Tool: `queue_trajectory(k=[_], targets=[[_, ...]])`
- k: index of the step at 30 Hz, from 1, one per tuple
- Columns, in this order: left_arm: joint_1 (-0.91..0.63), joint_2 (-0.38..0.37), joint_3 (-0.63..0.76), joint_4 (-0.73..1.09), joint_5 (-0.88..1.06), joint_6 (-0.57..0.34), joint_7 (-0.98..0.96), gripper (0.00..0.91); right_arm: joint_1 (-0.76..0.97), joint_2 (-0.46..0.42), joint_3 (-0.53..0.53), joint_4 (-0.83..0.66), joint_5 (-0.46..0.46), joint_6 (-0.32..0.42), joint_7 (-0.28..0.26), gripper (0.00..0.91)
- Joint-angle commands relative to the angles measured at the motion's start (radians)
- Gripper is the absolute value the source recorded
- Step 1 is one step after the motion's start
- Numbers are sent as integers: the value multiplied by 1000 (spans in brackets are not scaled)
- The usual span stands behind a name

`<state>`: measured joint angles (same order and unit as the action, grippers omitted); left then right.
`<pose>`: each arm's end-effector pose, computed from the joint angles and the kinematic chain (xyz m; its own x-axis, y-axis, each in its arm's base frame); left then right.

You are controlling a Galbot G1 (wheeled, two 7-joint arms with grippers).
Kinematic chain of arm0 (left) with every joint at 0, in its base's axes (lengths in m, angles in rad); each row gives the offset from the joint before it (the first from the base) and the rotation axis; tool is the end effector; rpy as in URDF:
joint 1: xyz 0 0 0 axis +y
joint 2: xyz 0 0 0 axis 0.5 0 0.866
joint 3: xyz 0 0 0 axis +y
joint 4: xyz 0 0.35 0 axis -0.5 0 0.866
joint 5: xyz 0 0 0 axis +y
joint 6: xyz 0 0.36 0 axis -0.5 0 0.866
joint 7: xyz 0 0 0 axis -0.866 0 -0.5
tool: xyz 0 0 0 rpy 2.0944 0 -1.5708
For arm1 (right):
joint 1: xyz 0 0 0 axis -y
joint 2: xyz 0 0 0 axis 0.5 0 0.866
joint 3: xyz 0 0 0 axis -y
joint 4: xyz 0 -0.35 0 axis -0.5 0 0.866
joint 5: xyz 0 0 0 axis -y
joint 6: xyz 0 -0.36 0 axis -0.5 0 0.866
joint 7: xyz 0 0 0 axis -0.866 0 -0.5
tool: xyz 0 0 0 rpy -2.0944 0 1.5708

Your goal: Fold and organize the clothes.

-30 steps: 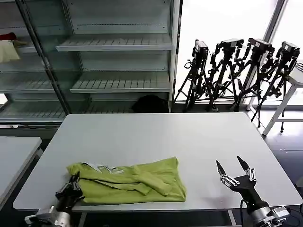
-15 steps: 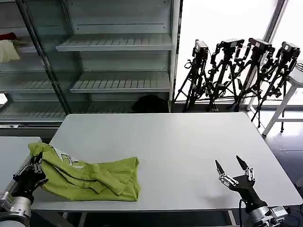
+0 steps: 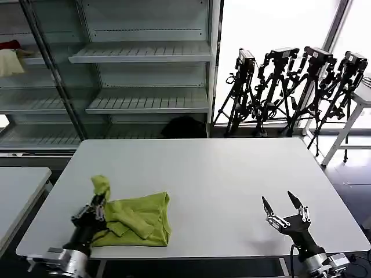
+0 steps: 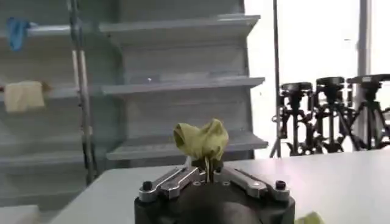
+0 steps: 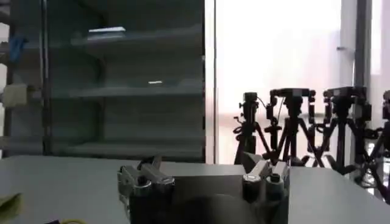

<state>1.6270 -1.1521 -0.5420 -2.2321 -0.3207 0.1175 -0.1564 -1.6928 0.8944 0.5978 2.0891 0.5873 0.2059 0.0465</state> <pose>0.1743 0.0572 -0.2524 -0.9946 0.0776 0.0686 0.0810 0.9955 0.0486 0.1773 -0.1255 -0.2830 -0.9755 -0.2186 -0.0243 -0.2187 0.9758 0.0033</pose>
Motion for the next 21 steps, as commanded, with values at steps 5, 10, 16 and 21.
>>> queue_trajectory(k=[5,10,16,21], targets=[[-39,-67,243,58,157,-37,24,10,4,1,-2,1,-2,-1,-2,907],[-52,-69,271,80,182,-29,21,10,4,2,-4,5,-3,-2,-4,907],[-78,-74,281,96,185,7,4,20,-2,0,0,9,-3,-1,-7,907],[-109,-71,284,131,186,29,-6,30,-2,4,-2,10,-4,1,-8,907]])
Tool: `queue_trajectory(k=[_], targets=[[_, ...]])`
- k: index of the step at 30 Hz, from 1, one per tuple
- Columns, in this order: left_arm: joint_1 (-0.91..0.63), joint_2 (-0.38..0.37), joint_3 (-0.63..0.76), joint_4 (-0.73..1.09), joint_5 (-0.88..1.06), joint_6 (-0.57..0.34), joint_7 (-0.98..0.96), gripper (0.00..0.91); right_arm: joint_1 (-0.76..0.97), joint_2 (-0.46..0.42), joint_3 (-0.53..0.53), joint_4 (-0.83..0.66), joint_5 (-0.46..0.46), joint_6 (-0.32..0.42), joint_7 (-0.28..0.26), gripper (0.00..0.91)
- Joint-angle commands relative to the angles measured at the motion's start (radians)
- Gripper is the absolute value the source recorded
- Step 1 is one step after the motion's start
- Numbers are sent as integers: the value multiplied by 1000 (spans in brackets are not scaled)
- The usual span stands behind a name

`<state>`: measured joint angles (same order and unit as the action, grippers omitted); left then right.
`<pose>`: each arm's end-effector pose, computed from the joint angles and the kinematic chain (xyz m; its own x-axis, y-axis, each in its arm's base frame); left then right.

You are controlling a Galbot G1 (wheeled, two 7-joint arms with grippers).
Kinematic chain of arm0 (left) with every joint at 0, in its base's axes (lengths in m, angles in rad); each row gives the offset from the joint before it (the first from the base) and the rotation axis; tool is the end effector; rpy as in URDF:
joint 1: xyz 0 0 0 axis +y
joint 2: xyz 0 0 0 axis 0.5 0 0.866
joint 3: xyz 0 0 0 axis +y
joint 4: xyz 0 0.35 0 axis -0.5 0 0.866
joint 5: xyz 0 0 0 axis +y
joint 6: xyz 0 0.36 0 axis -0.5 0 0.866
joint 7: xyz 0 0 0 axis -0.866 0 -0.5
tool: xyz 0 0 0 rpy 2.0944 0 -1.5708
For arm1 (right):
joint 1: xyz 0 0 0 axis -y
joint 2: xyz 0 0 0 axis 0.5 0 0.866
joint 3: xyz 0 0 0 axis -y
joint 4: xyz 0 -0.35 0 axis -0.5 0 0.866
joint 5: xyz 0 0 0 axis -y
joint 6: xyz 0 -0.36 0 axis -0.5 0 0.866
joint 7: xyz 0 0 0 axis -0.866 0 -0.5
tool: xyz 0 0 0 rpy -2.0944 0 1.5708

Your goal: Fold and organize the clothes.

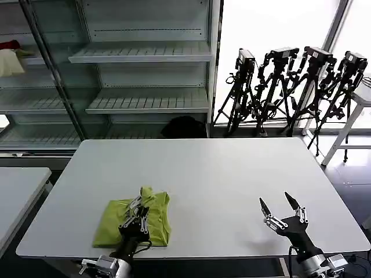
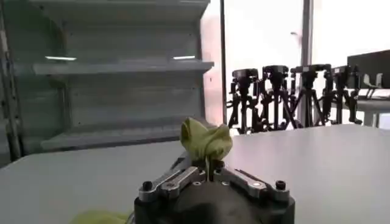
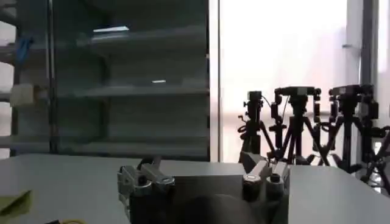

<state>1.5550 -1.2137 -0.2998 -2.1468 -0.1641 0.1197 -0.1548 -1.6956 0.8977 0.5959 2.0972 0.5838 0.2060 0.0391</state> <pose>0.1757 -0.0090 -0.2896 -0.9698 0.2110 0.1222 0.2179 0.9749 0.0464 0.1760 -0.1230 -0.2817 -0.9728 -0.2298 -0.0283 -0.2301 0.9732 0.0051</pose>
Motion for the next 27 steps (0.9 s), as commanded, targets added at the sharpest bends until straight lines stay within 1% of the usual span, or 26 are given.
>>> queue_trajectory(k=[1,4,5,6,7,8,9,13,20,27], targets=[[-44,-10,43,54,29,35,-16,30,1,1,-1,2,-1,1,0,907],[-64,-16,43,70,27,52,-30,30,1,2,0,3,-2,1,1,907],[-68,-18,44,72,26,55,-32,40,1,2,0,3,-2,2,1,907],[-72,-19,46,76,27,59,-37,71,1,2,0,3,-2,2,1,907],[-76,-21,49,78,29,64,-44,363,1,2,0,3,-2,2,0,907],[-79,-22,55,81,33,69,-53,584,2,2,0,3,-2,2,0,907],[-83,-23,61,82,40,74,-58,907,3,2,-1,3,-3,2,0,907],[-94,-26,79,68,42,101,-90,907,5,5,-5,3,-8,2,1,907],[-116,-27,93,66,49,110,-97,907,11,8,-14,0,-13,2,0,907],[-131,-34,136,56,63,130,-120,907,21,12,-24,2,-19,-1,3,907]])
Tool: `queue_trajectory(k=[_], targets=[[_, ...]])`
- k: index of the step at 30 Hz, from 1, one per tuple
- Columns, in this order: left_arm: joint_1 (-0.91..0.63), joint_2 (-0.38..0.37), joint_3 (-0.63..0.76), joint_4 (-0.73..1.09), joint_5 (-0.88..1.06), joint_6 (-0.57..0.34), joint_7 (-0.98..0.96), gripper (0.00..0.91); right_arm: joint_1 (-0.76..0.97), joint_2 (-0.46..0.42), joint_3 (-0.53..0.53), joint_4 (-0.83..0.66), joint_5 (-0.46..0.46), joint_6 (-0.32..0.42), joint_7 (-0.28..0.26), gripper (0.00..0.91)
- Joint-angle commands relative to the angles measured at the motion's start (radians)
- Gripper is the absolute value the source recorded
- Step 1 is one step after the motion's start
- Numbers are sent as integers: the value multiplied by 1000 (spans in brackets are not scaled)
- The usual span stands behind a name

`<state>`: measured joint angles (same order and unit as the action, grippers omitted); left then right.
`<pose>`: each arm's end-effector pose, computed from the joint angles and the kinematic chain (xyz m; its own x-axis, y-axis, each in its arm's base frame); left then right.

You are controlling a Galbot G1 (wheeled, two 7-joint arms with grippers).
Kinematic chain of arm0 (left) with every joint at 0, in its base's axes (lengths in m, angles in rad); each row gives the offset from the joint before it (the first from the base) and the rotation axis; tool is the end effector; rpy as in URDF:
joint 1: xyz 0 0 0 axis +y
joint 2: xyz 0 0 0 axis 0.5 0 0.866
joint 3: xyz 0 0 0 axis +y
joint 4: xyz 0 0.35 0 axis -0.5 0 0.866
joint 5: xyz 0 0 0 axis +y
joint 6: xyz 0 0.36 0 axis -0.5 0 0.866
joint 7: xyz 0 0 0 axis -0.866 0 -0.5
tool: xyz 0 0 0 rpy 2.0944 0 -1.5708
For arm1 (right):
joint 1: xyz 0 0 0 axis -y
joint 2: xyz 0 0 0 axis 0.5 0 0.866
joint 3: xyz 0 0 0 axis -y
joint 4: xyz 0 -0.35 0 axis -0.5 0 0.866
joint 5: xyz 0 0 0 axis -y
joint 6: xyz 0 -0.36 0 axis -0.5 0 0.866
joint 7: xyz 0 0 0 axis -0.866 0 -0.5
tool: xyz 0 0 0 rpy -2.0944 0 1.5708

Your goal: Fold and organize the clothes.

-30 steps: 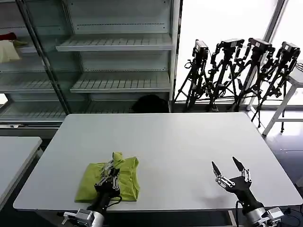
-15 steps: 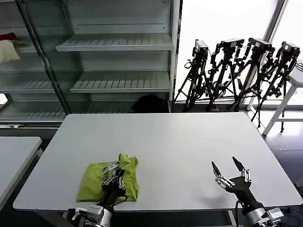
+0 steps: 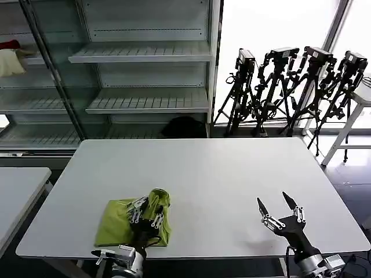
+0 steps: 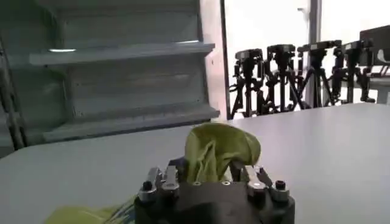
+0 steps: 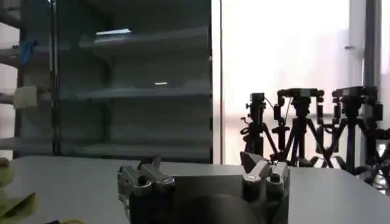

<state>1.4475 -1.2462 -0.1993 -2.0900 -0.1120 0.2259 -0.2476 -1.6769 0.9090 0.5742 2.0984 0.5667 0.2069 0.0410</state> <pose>0.1972 -0.0397 -0.2943 -0.9695 0.1694 0.1769 0.1871 0.9783 0.0890 0.1784 -0.1161 -0.2827 -0.9704 -0.2381 -0.0404 -0.2385 0.9711 0.0059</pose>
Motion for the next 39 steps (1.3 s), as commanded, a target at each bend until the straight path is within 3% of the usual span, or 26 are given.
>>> queue_trajectory(k=[1,5,8,9,11,12,13,18,24,27,31,34,39], targets=[[-26,-1,38,0,12,24,-26,907,3,1,-3,2,-3,-2,1,907],[-43,14,47,3,14,35,-28,877,5,3,-7,3,-7,-3,1,907],[-57,25,47,15,9,38,-33,595,7,7,-9,5,-11,-3,2,907],[-58,29,47,18,8,37,-32,584,7,8,-9,6,-11,-3,2,907],[-51,37,50,15,7,35,-32,635,6,7,-8,9,-10,-4,3,907],[-49,37,50,13,7,34,-33,736,6,7,-6,9,-11,-4,3,907],[-45,39,55,7,9,32,-35,907,6,6,-6,9,-10,-5,3,907],[-24,57,93,-97,20,38,-55,907,10,7,-7,16,-10,-18,2,907],[-6,156,75,-276,-24,25,-56,907,24,13,-13,30,-17,-42,1,907],[-6,204,-15,-306,-97,37,-56,907,26,13,-16,30,-19,-44,0,907],[40,259,-171,-293,-176,126,-101,907,24,7,-18,20,-15,-37,0,907],[126,268,-312,-269,-264,181,-77,907,25,6,-18,17,-14,-36,-1,907],[226,255,-449,-175,-369,201,-48,907,22,-1,-17,8,-8,-26,-2,907]])
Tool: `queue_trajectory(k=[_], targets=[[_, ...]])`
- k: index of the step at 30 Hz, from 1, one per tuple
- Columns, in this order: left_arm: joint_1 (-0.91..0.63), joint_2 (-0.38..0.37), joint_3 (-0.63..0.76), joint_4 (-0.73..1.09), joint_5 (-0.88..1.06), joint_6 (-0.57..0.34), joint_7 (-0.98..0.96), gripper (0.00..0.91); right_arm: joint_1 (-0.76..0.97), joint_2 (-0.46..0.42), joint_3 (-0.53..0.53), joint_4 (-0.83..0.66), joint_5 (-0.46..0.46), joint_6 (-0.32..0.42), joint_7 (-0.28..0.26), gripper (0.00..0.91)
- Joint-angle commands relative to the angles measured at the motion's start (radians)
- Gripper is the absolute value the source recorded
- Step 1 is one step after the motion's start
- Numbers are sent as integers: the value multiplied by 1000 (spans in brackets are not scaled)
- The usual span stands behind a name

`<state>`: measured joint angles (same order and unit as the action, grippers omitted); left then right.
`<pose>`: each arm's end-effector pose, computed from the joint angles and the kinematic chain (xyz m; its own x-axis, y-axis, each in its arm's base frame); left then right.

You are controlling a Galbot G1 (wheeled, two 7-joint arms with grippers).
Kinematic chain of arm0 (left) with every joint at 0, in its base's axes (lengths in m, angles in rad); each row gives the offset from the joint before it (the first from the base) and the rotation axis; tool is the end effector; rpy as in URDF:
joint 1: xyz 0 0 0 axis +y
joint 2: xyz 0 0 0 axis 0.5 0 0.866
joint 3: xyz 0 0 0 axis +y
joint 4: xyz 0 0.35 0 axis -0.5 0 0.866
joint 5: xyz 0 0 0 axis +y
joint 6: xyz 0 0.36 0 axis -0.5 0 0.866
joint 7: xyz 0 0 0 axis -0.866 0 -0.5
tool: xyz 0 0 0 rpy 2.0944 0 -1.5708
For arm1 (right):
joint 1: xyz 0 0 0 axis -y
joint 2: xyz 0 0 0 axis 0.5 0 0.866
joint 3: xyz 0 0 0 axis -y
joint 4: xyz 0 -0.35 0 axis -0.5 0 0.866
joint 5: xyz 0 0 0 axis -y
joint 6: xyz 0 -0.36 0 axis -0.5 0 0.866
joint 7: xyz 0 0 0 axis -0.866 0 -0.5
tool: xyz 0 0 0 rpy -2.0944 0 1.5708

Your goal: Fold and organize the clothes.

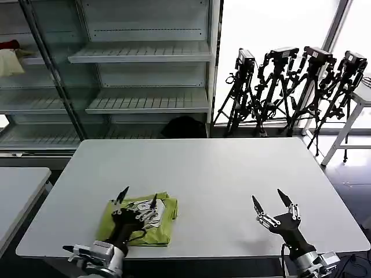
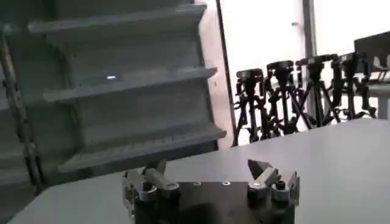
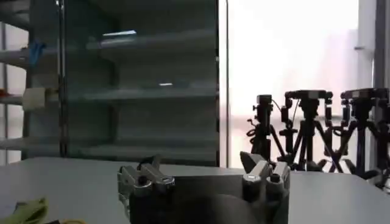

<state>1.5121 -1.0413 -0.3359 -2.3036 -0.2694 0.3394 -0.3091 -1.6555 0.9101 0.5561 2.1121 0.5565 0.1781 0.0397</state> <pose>0.1814 0.0121 -0.2246 -0.9769 0.1304 0.1691 0.1578 0.9744 0.1599 0.1823 -0.1089 -0.2778 -0.9653 -0.2587 -0.0359 -0.2589 0.9659 0.0026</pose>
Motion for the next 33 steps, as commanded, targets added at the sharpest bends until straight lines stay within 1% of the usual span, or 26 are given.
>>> queue_trajectory(k=[1,3,6,12,18,25,33], targets=[[174,44,-324,54,-239,90,14,907,0,-3,1,-7,5,3,-2,907],[187,31,-339,75,-304,104,14,907,4,-5,-1,-11,5,4,-1,907],[192,1,-337,82,-351,129,17,907,8,-4,-8,-12,4,4,-2,907],[185,-48,-290,77,-352,144,66,907,9,-3,-10,-14,4,5,-1,907],[136,-61,-294,119,-401,128,87,907,2,-5,-6,-15,3,11,-2,907],[96,-89,-291,174,-429,80,140,907,2,-1,-14,-12,-4,11,-4,907],[62,-111,-294,237,-458,44,187,907,-1,0,-11,-10,-5,10,-5,907]])
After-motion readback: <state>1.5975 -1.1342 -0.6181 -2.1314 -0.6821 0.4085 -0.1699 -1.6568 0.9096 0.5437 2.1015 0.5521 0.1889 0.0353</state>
